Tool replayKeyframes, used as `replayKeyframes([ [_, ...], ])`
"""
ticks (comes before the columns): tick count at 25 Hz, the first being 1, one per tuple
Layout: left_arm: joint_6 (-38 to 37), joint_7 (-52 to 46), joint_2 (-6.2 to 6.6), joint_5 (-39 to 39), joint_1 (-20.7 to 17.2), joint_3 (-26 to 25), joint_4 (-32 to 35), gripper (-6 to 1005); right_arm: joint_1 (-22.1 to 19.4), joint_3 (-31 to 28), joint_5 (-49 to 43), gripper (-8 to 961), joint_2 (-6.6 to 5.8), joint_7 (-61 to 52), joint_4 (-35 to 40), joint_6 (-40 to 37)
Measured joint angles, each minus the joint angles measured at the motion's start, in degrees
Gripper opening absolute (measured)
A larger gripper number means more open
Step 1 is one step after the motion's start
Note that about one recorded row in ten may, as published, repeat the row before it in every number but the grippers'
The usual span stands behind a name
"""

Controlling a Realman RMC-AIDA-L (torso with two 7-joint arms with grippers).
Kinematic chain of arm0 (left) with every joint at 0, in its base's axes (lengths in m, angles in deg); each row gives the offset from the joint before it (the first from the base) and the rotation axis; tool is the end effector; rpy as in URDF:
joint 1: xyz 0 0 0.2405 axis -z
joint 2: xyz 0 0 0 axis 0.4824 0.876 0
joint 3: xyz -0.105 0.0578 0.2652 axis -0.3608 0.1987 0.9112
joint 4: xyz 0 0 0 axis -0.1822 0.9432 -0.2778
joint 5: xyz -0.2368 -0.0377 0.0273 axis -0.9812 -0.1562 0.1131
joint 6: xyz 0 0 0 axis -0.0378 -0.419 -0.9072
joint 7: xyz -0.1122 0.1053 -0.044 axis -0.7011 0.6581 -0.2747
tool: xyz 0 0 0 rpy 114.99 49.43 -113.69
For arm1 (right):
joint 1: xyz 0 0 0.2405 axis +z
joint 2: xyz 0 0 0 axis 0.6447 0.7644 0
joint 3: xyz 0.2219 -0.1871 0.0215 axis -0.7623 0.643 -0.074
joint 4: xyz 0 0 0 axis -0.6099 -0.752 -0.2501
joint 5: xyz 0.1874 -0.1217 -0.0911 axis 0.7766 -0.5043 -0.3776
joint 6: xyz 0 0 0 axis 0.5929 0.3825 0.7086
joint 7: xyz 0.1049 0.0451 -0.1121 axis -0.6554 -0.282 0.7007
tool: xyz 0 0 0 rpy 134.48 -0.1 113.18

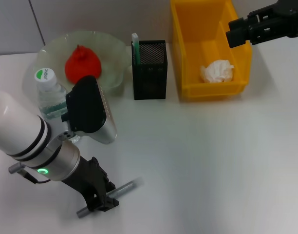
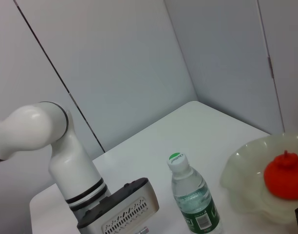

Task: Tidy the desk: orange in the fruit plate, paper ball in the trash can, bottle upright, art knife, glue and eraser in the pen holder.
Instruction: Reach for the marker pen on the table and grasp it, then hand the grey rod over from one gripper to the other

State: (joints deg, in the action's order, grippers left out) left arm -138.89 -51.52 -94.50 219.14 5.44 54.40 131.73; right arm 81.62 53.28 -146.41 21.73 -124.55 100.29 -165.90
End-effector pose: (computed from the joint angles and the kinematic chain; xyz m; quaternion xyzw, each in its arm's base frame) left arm -0.2079 0.3614 -0.1153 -0.9740 -0.1001 0.2028 0.0086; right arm 0.1576 0.4043 0.1534 -0.9499 0.2577 0.1668 0.0591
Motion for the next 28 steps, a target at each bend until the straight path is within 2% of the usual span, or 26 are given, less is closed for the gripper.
replayKeyframes([
  [28, 0.00, 0.04, 0.00, 0.05, 0.44, -0.47, -0.04, 186, 0.01, 0.00, -0.04, 473, 0.00, -0.02, -0.01, 0.45],
])
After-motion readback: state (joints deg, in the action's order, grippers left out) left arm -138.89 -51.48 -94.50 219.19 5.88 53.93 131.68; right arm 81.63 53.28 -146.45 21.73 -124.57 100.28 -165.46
